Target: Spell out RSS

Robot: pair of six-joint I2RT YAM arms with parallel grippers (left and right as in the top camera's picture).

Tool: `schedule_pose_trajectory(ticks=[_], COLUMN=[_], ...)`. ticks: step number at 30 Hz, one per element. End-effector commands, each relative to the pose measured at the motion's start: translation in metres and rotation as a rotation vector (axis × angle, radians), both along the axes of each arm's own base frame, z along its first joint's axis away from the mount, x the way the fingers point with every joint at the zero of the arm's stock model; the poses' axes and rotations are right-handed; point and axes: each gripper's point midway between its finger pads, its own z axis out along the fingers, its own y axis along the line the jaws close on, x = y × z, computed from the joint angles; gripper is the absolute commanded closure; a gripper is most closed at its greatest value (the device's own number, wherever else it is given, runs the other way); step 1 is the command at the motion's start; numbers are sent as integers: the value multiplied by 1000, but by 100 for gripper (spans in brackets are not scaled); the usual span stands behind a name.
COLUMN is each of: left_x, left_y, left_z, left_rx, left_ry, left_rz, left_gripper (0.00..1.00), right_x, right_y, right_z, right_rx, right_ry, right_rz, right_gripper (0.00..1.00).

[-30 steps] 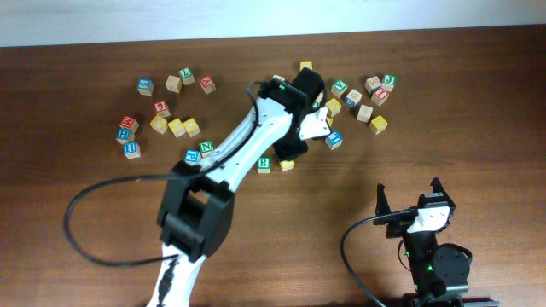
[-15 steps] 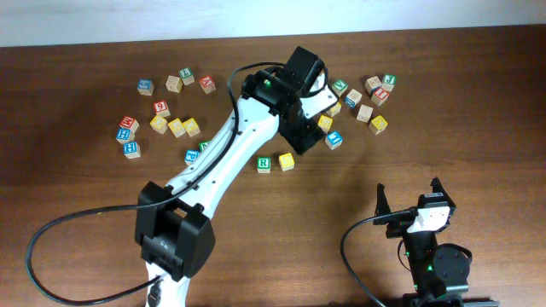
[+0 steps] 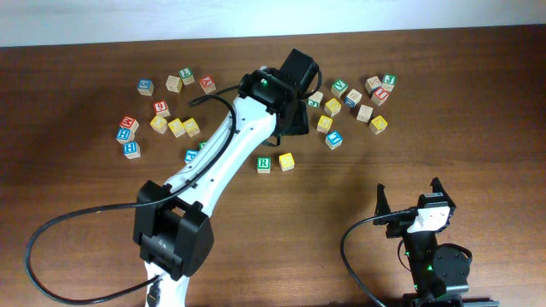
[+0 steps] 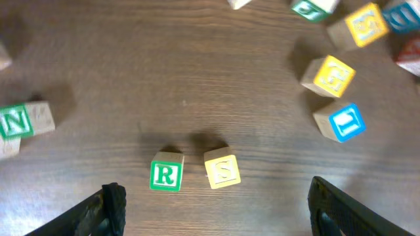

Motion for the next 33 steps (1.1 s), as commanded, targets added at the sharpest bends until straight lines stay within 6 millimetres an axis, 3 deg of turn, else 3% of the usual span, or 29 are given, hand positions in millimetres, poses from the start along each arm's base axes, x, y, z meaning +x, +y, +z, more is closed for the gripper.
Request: schedule_pose_trajectory(ticks=[1, 5, 6, 7, 14, 23, 29, 33], left_x=[-9, -12, -12, -11, -5, -17, -16, -17], left_y=[17, 13, 9, 5, -24, -16, -10, -10], left_z=[-13, -39, -44, -47, -44, -67, -77, -86], left_rx=[-3, -12, -19, -28, -47, -50, -25, -25], left_ry=[19, 23, 16, 6, -71, -39, -57, -58], left_rz=[214, 245, 239, 232, 98, 222, 230, 228], left_gripper=[23, 32, 44, 50, 49, 46, 55, 54], right_x=[0, 0, 0, 0, 0, 0, 0, 0], right_y=[1, 1, 1, 1, 1, 1, 1, 1], right_z=[-4, -4, -4, -4, -4, -4, -4, -4], right_rx=[3, 3, 3, 3, 3, 3, 3, 3], right_ry=[10, 11, 10, 10, 11, 10, 11, 10], right_rz=[4, 4, 4, 4, 4, 4, 4, 4], right_gripper=[2, 1, 2, 2, 2, 2, 2, 2])
